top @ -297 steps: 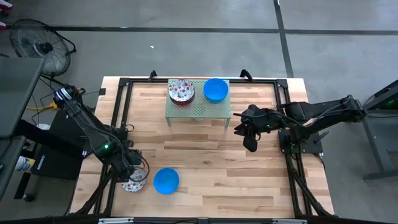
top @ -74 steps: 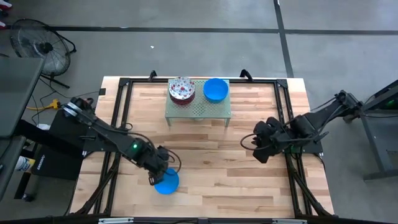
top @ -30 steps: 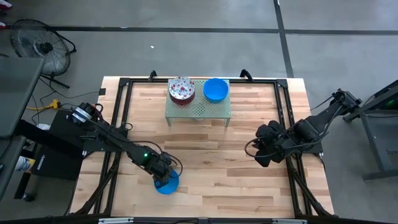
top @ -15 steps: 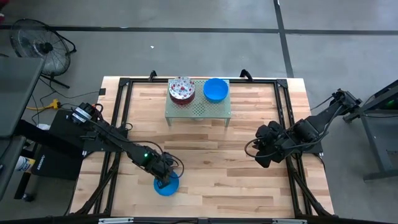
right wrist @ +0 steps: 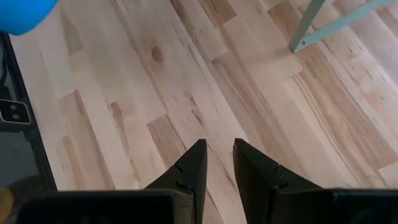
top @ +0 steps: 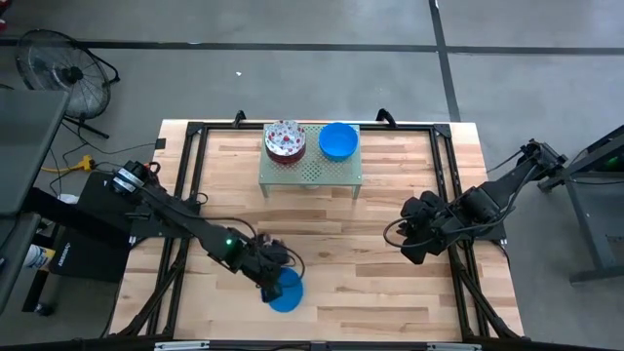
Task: Pick & Place Mini bowls
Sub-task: Stack the blue bowl on the blue bowl on the shelf
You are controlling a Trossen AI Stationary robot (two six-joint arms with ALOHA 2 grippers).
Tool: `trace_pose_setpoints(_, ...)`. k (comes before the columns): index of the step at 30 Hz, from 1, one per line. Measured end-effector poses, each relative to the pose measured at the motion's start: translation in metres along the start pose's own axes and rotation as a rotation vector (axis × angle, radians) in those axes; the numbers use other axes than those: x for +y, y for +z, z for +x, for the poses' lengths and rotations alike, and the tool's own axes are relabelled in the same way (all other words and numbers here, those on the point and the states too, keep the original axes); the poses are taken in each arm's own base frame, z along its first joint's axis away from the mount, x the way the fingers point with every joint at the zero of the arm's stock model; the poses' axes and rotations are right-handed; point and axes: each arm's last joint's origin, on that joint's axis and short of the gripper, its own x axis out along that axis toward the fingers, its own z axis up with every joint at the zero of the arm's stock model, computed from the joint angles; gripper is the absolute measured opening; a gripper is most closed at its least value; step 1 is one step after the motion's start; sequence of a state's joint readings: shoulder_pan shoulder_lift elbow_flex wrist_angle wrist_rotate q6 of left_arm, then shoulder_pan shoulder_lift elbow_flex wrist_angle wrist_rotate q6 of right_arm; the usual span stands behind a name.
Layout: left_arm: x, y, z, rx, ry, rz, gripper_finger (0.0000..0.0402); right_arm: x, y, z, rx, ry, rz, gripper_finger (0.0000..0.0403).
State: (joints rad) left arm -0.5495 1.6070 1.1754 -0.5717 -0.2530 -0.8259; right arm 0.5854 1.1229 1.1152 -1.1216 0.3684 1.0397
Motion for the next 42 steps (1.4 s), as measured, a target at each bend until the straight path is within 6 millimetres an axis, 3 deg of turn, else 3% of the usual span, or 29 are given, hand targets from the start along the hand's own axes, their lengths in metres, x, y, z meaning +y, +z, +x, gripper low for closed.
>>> trace_pose_setpoints(11, -0.020, 0.057, -0.051, -0.526, 0.355, 0.184, 0.0000, 0.018, 0.013, -0.003, -0.184, 0.141, -0.088, 0.0067)
trace_pose_setpoints(20, -0.010, 0.105, -0.076, -0.730, 0.660, 0.284, 0.0000, 0.036, 0.025, -0.014, -0.479, 0.165, -0.249, 0.0067)
trace_pose_setpoints(27, 0.008, 0.141, -0.084, -0.802, 0.784, 0.341, 0.0000, 0.042, 0.037, -0.022, -0.693, 0.029, -0.394, 0.0067)
trace_pose_setpoints(35, 0.040, 0.166, -0.085, -0.788, 0.926, 0.321, 0.0000, 0.040, 0.050, -0.030, -0.852, -0.217, -0.447, 0.0068)
trace_pose_setpoints(38, 0.047, 0.174, -0.088, -0.802, 0.931, 0.331, 0.0000, 0.037, 0.058, -0.028, -0.855, -0.225, -0.446, 0.0085)
trace_pose_setpoints(42, 0.057, 0.184, -0.091, -0.824, 0.934, 0.358, 0.0000, 0.029, 0.070, -0.023, -0.838, -0.216, -0.461, 0.0136)
